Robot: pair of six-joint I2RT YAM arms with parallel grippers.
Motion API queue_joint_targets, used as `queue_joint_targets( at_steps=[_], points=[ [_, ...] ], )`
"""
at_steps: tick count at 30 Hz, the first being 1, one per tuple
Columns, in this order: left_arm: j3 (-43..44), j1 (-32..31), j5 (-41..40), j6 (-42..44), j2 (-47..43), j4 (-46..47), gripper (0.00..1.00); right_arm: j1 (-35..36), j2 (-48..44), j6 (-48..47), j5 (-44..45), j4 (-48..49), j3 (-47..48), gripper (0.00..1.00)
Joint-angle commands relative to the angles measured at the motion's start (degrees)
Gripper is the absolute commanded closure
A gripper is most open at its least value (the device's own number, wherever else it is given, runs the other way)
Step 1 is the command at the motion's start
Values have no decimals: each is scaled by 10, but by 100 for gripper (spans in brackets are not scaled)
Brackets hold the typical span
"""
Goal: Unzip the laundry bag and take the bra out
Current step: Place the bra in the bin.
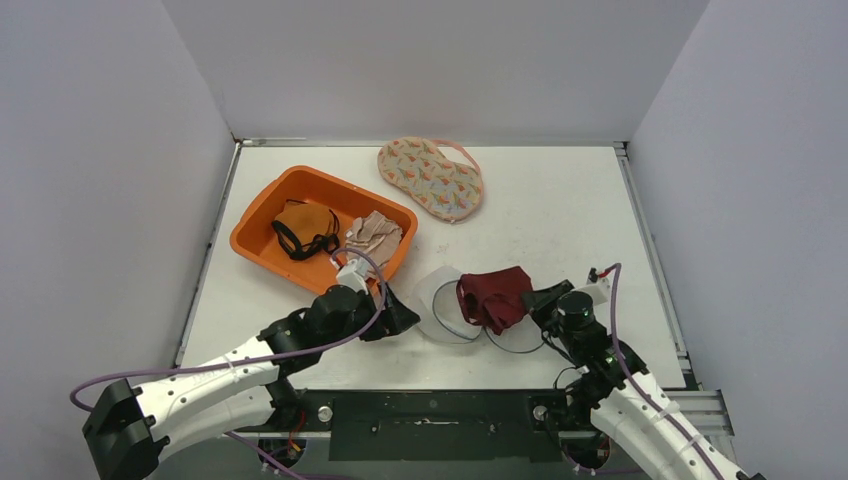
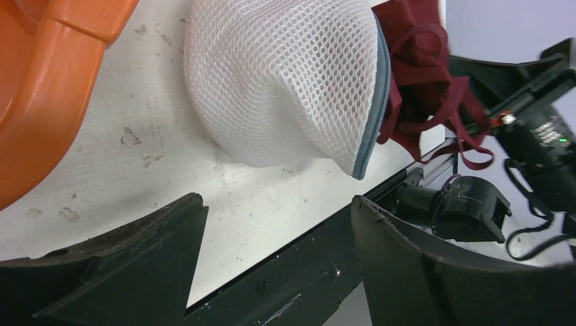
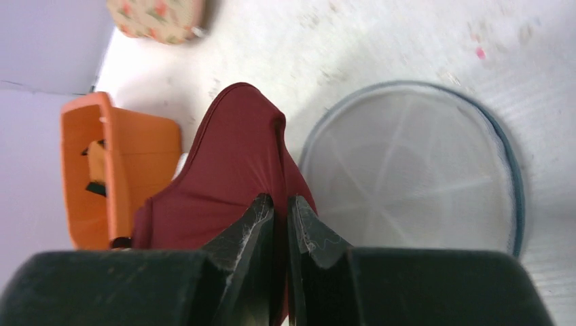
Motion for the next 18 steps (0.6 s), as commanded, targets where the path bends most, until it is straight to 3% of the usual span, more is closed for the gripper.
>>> queue_joint_targets(
  at_steps=[1,7,10,13,15,17,18],
  points=[
    [42,4,-12,12,-22,-11,24,-4,-19,-85,53,-63,109,95],
    [103,17,-44,50,-39,-62,24,-4,5,-221,53,-88,232,95],
    [145,39,-57,88,-47,-73,24,-4,9,-313,-13,-46,262,95],
    [161,59,-51,138,-66,-19,22,-3,15,-387,-124,8,275,95],
    [160,63,-38,181,-82,48,16,-3,10,-419,-194,45,272,95],
    [160,66,-3,226,-94,124,0,-3,6,-441,-262,81,269,95],
    [166,69,29,250,-94,153,3,-3,5,-451,-300,96,268,95]
  ],
)
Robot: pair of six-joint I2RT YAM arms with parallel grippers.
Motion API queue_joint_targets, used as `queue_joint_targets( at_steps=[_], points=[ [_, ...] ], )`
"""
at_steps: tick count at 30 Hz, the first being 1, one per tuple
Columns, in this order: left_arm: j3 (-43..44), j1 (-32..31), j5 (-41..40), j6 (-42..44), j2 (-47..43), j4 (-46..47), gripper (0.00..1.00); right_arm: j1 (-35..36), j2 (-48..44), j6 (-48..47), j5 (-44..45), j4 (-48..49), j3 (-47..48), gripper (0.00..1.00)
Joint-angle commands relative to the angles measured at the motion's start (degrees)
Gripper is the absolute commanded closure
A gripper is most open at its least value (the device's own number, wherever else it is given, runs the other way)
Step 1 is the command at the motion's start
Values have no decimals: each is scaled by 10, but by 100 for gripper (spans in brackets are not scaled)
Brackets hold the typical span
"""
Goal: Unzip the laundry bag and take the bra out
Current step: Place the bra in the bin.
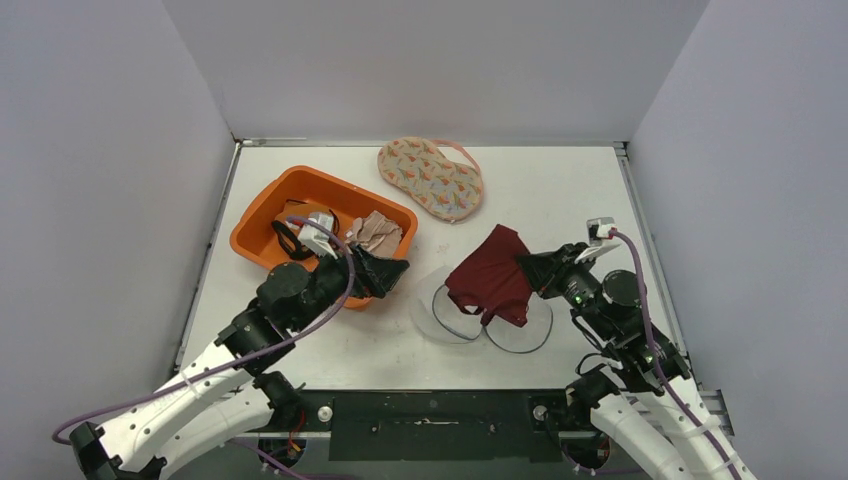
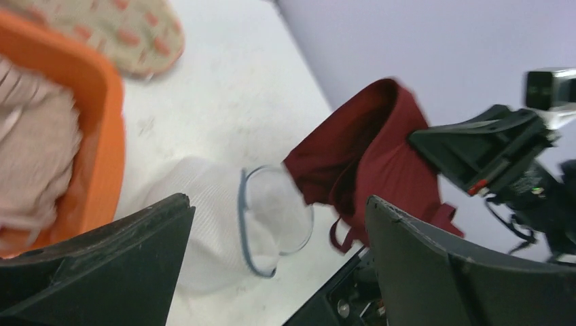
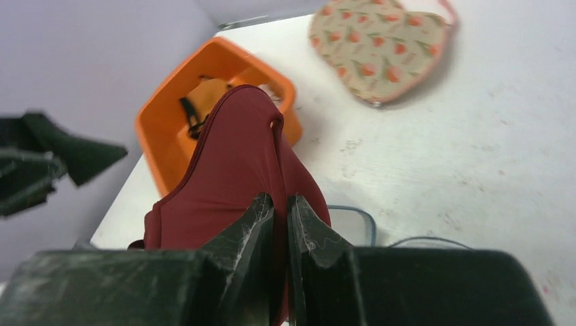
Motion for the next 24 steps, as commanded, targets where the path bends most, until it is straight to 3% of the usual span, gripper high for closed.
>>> queue_joint_targets(
  at_steps=[1,6,9,24],
  points=[
    [42,10,119,135,-12,173,4,-2,0,-101,-207,115,11,95],
    [171,14,400,219,60,128,4,-3,15,-145,-339,129,31,95],
    [226,13,485,231,104,96,4,-3,20,-166,-370,127,45,95],
    [243,12,530,228,207,99,4,-2,49,-131,-468,229,42,95]
  ],
)
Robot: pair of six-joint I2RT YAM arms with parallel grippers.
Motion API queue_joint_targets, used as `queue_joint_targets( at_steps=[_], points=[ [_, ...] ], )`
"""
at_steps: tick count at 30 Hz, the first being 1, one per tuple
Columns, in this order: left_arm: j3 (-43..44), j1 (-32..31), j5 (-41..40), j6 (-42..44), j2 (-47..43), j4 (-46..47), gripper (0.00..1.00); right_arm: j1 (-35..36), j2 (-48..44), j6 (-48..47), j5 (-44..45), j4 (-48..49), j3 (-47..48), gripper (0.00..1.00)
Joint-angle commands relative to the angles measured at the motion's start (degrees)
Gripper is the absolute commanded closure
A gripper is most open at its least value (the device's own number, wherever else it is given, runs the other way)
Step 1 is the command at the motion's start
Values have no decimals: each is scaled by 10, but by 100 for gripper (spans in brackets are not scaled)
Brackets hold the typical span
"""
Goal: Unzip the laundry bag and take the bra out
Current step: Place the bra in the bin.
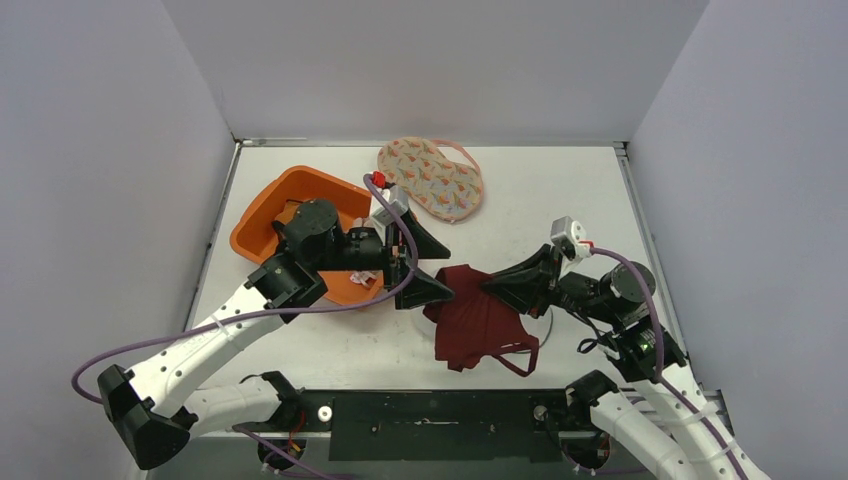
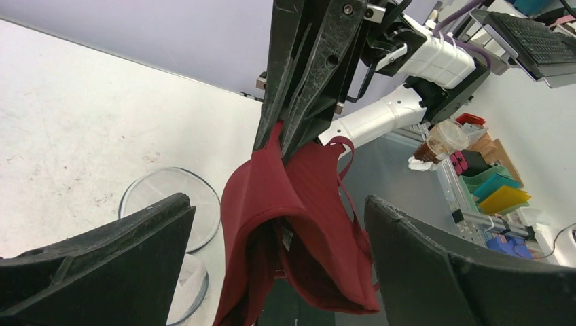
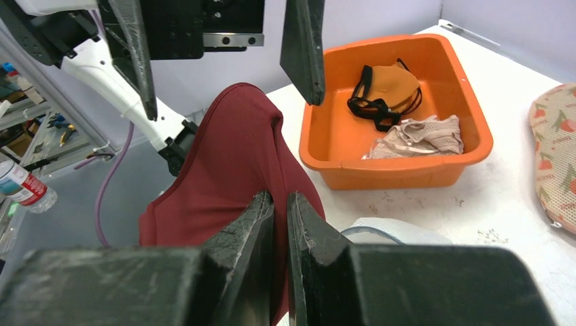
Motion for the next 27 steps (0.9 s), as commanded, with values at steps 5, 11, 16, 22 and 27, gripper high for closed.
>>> queue_joint_targets(
  at_steps=[5,11,16,22,27],
  points=[
    [-4,1,19,6,-8,24,4,-2,11,18,-27,96,24,95],
    [-48,-1,7,-58,-4,70,4,-2,2,27,54,116,13,95],
    [-61,-9,-25,-76,0,83,1,-2,-8,35,100,132,-3,95],
    [-57,-14,-56,-71,8,83,29,-1,-12,42,111,134,-11,95],
    [-60,-20,-59,-83,20,107,32,-1,-12,51,124,139,-21,95]
  ],
)
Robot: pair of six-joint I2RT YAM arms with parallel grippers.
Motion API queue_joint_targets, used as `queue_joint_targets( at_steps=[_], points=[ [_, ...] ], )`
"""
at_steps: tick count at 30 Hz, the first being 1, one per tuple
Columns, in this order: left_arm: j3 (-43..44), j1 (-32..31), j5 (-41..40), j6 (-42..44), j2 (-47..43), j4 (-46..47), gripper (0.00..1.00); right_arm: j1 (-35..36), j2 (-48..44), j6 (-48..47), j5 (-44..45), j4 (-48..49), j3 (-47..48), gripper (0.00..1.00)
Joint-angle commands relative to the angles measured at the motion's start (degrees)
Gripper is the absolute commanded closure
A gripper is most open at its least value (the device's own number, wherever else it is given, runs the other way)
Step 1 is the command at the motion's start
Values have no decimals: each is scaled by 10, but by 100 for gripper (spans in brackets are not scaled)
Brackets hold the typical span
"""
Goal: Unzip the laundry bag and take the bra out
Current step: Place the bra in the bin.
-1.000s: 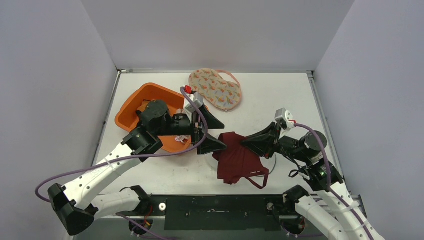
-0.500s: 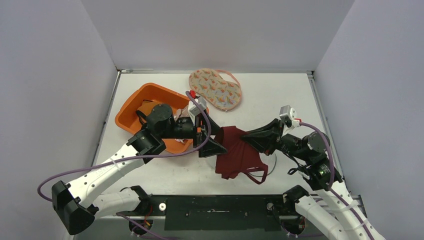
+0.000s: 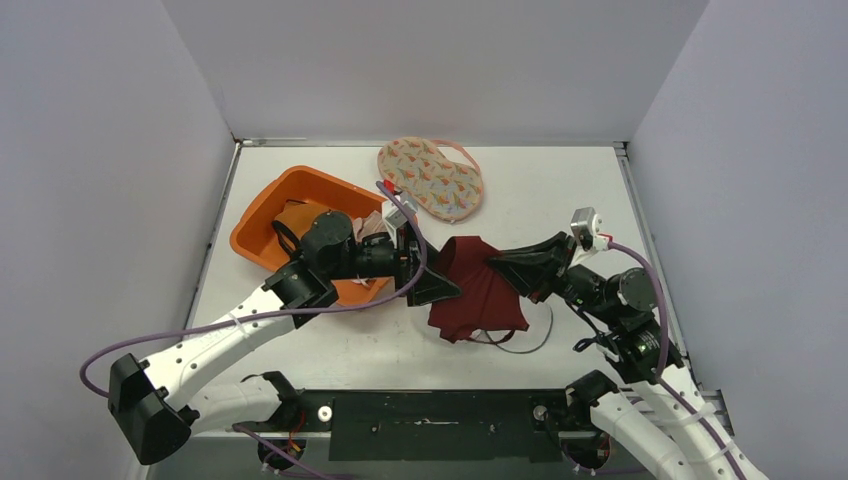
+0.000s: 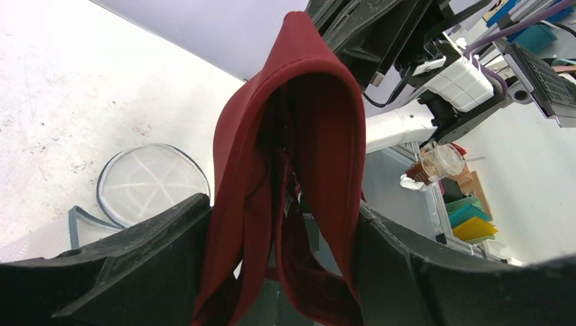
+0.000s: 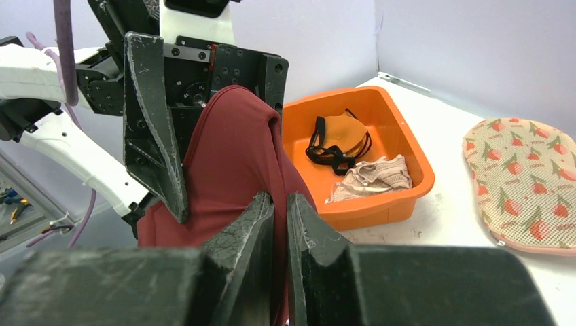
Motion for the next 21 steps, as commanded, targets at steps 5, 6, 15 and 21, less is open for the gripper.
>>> queue_joint_targets(
  at_steps=[5,6,15,21],
  points=[
    [14,-19,-13,-6,24,52,51,-1,-3,20,22,59,-18,95],
    [15,-21,-14,-3,26,49,59,-1,-1,21,22,59,-18,95],
    [25,-19,-59,17,19,19,100,1,15,20,47,11,14,18],
    [36,28,-135,27,-42,-64,100,1,27,-20,94,-137,119,10]
  ],
)
